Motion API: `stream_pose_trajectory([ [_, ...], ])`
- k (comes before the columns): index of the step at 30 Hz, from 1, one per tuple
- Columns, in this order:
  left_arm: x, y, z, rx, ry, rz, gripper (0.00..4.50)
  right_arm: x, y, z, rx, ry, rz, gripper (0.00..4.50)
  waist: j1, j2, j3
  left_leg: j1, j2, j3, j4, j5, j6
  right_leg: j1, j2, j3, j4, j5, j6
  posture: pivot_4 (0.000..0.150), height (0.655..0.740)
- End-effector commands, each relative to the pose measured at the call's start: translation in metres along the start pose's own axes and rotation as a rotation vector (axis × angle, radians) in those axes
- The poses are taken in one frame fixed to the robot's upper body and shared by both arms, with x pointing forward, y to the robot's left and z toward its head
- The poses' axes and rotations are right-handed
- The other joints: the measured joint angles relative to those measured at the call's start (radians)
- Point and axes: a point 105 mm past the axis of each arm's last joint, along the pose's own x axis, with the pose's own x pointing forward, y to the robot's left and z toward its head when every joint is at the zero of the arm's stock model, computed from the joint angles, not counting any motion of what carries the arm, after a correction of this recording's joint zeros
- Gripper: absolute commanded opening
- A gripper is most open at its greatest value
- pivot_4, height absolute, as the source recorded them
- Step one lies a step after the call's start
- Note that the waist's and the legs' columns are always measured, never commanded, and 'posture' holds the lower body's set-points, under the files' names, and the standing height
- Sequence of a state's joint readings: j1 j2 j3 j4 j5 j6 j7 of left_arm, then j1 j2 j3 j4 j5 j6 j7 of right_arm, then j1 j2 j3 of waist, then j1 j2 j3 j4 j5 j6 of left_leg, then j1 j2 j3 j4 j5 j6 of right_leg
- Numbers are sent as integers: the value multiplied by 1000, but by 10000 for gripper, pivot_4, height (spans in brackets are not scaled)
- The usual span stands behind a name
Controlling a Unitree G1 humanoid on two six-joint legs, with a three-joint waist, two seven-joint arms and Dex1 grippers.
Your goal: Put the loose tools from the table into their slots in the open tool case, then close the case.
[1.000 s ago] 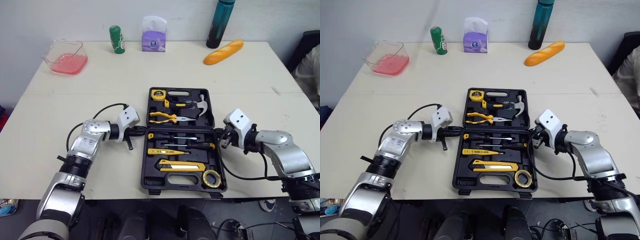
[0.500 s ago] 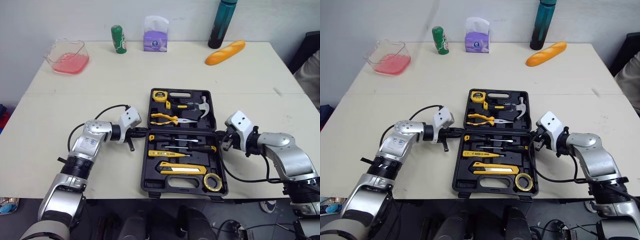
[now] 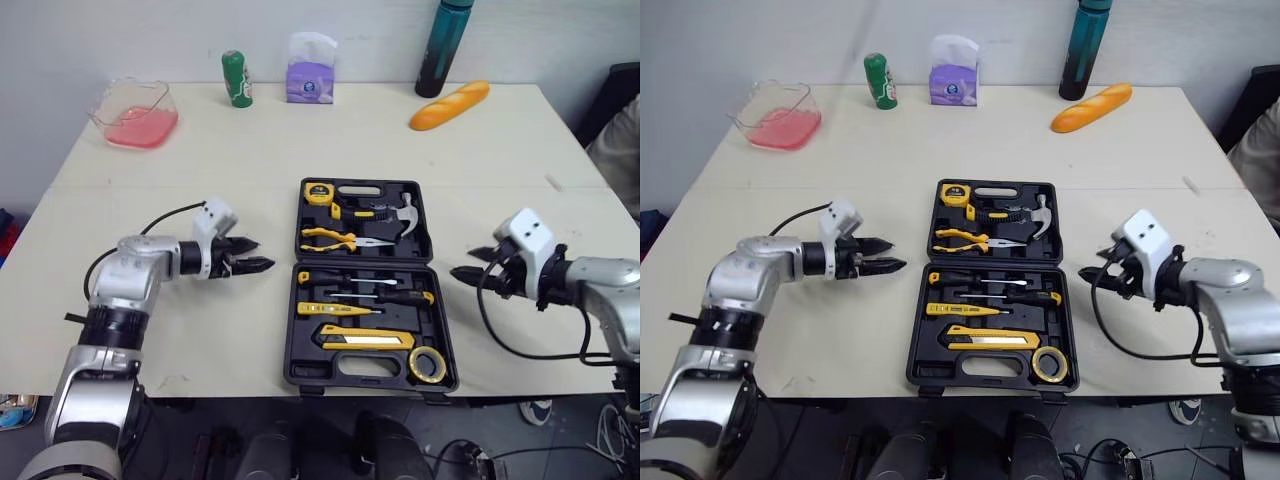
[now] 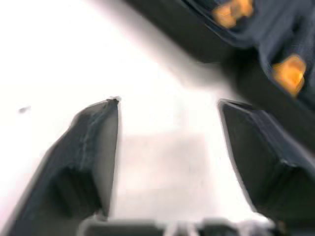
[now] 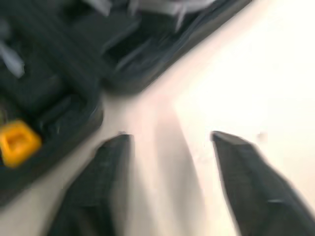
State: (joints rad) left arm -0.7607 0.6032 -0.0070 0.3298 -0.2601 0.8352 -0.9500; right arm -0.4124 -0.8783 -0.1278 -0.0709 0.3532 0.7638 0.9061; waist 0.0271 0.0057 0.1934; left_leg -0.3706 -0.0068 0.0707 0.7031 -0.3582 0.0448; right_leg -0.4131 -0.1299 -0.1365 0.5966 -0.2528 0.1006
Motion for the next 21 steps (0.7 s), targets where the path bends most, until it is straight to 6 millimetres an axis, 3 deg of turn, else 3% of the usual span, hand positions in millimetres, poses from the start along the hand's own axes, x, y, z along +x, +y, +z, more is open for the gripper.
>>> stream_pose_trajectory([
  [1, 4, -8, 23, -135, 1, -2, 45000, -4, 1, 23, 126, -55, 13, 44431, 1, 0, 0, 0, 0, -1, 0, 0, 0, 0, 0, 0, 0, 0, 0, 1500, 7348],
  [4, 13, -11, 33, -191, 12, 15, 45000, 5, 7, 36, 164, -58, 52, 44431, -2, 0, 0, 0, -1, -1, 0, 0, 0, 0, 0, 1, 0, 0, 0, 1500, 7348],
  [11, 39, -18, 41, -265, 41, 23, 45000, 40, 0, 49, 288, 0, -15, 44431, -9, 0, 0, 0, 0, 1, -2, 1, -1, -1, 1, 1, 0, 0, 0, 1500, 7348],
  [18, 53, -14, 34, -223, 82, 62, 45000, 62, -7, 46, 367, 49, -90, 44431, -8, 0, 0, 0, -1, 2, -3, 1, -1, -3, 1, 1, 0, 0, 0, 1500, 7348],
  [21, 55, -14, 26, -165, 113, 71, 36719, 69, -6, 35, 352, 95, -109, 45000, -7, 0, 0, 0, -1, 3, -2, 1, -1, -2, 1, 1, 1, 0, 0, 1500, 7348],
])
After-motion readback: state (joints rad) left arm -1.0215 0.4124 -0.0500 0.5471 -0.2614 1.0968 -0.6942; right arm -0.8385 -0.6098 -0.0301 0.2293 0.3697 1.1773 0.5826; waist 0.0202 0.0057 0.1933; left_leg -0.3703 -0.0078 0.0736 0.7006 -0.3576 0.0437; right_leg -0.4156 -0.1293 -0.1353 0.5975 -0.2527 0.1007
